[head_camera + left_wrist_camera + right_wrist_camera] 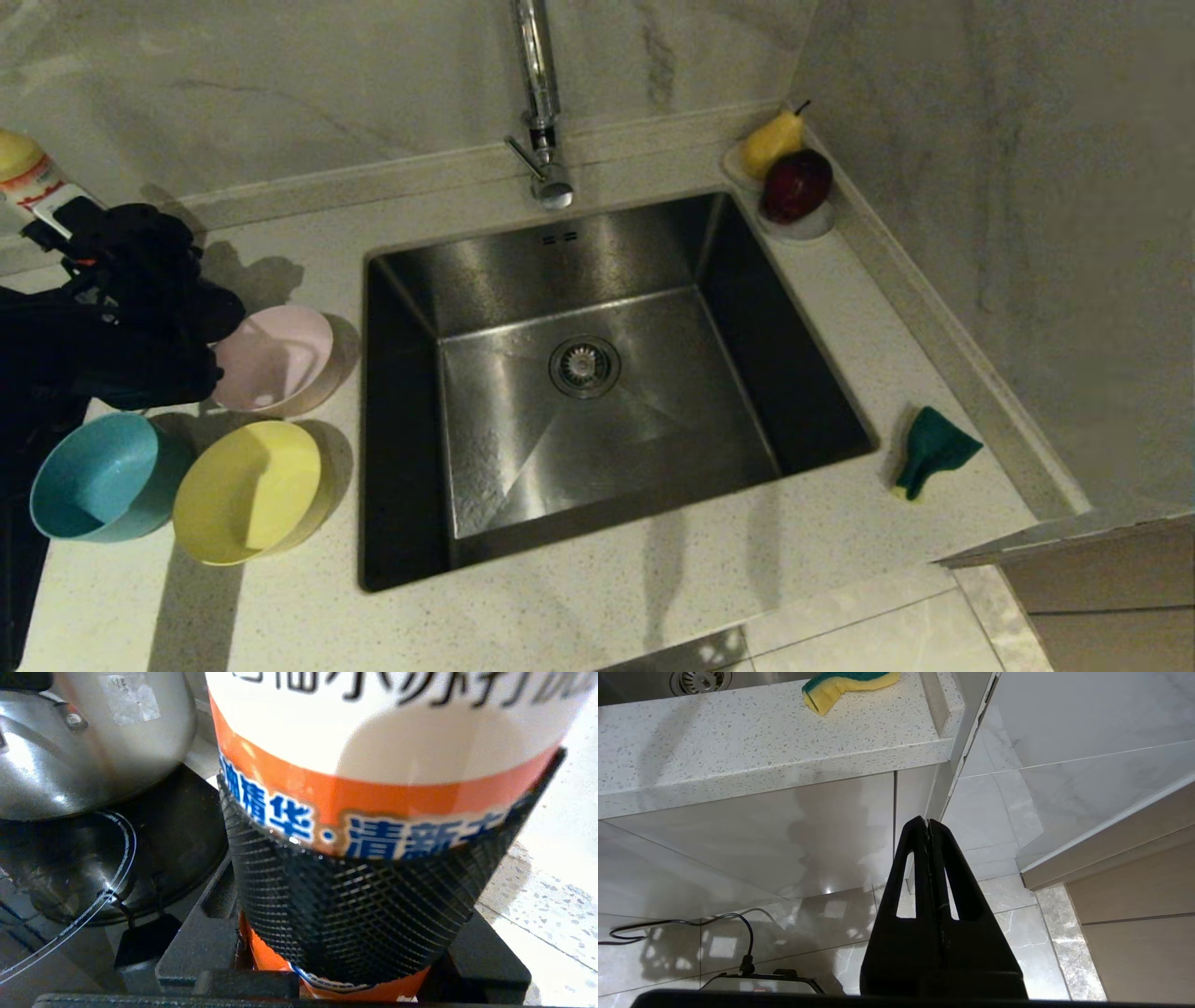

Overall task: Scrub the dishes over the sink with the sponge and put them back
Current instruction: Place the dish soap on the table

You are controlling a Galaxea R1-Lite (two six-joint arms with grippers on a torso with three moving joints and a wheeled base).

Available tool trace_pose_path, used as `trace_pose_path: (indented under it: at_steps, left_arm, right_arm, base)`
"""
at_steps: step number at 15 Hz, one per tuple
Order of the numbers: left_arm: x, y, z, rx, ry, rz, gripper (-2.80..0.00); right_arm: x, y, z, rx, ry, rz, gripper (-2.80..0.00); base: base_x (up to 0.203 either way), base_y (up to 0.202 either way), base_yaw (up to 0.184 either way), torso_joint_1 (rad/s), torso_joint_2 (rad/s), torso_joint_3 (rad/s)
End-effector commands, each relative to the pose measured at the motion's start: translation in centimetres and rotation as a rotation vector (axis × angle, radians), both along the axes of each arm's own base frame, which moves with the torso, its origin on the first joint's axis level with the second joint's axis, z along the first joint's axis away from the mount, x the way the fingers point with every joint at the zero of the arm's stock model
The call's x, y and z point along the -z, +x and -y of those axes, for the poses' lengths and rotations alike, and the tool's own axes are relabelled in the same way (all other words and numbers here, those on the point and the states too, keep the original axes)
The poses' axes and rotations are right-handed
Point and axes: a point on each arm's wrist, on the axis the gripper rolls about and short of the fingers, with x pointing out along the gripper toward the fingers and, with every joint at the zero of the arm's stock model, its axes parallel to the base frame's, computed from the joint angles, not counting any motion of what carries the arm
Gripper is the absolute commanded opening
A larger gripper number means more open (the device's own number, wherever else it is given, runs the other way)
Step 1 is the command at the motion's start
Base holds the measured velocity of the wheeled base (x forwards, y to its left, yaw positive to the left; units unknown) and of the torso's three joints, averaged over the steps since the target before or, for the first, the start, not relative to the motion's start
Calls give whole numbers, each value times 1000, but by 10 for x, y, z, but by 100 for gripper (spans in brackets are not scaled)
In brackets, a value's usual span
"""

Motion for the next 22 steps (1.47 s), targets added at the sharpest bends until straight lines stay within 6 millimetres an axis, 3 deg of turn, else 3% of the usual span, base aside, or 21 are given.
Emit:
trace_pose_path:
  at_steps: [1,5,6,13,18,22]
  left_arm:
    - [10,5,5,-11,-16,-16,-280]
    - [9,6,9,-9,-20,-22,-280]
    - [10,6,8,-10,-22,-27,0]
    - [-8,-2,10,0,-10,2,0]
    - [-43,-20,14,10,8,49,0]
    - [-81,-52,20,10,9,59,0]
  right_arm:
    - [0,0,0,-1,0,0,-280]
    - [0,0,0,1,0,0,-280]
    - [0,0,0,0,0,0,-280]
    - [0,0,0,-1,0,-1,-280]
    - [0,0,0,-1,0,-1,-280]
    - [0,0,0,1,0,0,-280]
  base:
    - [0,0,0,0,0,0]
    - [0,0,0,0,0,0]
    - [0,0,0,0,0,0]
    - [0,0,0,0,0,0]
    - [0,0,0,0,0,0]
    - [0,0,0,0,0,0]
